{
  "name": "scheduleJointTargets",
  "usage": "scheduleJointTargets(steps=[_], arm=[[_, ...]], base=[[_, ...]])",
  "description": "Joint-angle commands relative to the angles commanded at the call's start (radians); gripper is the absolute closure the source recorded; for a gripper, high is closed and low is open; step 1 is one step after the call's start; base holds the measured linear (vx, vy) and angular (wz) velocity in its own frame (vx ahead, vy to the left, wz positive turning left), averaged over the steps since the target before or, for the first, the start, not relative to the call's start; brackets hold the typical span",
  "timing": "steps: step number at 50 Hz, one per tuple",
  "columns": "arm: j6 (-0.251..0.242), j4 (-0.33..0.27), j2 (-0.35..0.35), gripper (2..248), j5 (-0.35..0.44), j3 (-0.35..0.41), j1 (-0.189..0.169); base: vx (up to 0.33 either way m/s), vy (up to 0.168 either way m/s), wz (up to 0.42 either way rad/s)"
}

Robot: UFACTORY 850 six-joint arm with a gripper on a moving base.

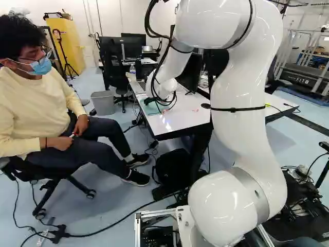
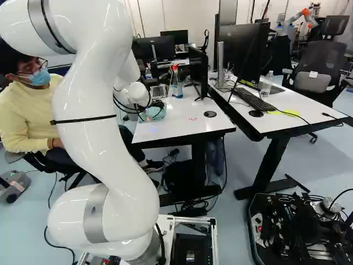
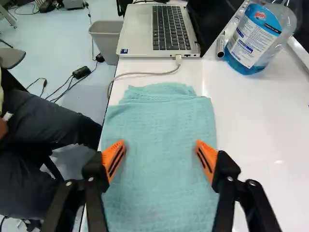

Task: Clean the table with the green towel

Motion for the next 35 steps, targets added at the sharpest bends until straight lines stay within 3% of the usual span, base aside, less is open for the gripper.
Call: scheduleJointTargets(steps=[1,6,7,11,12,16,17,22,23,27,28,35], arm=[[0.0,0.0,0.0,64,0.0,0.0,0.0],[0.0,0.0,0.0,64,0.0,0.0,0.0],[0.0,0.0,0.0,101,0.0,0.0,0.0],[0.0,0.0,0.0,101,0.0,0.0,0.0],[0.0,0.0,0.0,136,0.0,0.0,0.0],[0.0,0.0,0.0,136,0.0,0.0,0.0],[0.0,0.0,0.0,171,0.0,0.0,0.0],[0.0,0.0,0.0,171,0.0,0.0,0.0],[0.0,0.0,0.0,196,0.0,0.0,0.0],[0.0,0.0,0.0,196,0.0,0.0,0.0],[0.0,0.0,0.0,206,0.0,0.0,0.0],[0.0,0.0,0.0,206,0.0,0.0,0.0]], base=[[0.0,0.0,0.0],[0.0,0.0,0.0],[0.0,0.0,0.0],[0.0,0.0,0.0],[0.0,0.0,0.0],[0.0,0.0,0.0],[0.0,0.0,0.0],[0.0,0.0,0.0],[0.0,0.0,0.0],[0.0,0.0,0.0],[0.0,0.0,0.0],[0.0,0.0,0.0]])
